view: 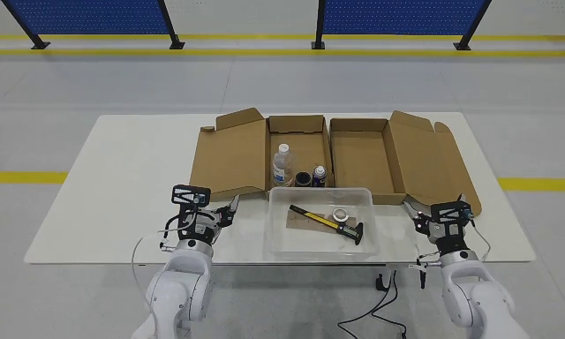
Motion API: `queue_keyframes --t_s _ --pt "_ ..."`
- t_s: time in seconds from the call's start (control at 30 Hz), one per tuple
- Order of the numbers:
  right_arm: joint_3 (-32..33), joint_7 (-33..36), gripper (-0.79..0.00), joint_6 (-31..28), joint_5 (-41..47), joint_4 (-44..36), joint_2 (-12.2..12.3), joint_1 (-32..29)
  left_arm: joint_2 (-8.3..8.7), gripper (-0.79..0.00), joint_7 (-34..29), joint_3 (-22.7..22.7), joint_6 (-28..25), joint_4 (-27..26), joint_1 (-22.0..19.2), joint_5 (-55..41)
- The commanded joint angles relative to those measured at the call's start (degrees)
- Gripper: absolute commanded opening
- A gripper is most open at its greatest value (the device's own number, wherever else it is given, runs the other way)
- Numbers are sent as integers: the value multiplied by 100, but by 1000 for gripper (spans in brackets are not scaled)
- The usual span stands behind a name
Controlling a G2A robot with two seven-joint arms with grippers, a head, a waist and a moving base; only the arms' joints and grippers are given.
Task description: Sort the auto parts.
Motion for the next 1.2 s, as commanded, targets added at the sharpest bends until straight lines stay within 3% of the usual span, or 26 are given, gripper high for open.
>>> queue_keyframes --t_s 0.0,0.23,0.47,0.77,1.17 --pt "61 -35 0 24 100 -62 -5 58 0 0 1 0 0 0 0 0" --pt "175 792 0 -349 31 -480 23 361 0 0 1 0 0 0 0 0" --pt "64 2081 0 -1001 209 -940 58 1196 0 0 1 0 0 0 0 0" --pt "-522 3409 0 -1673 668 -1395 62 1796 0 0 1 0 0 0 0 0" --pt "-1737 5784 0 -1362 1263 -558 -41 2854 0 0 1 0 0 0 0 0"
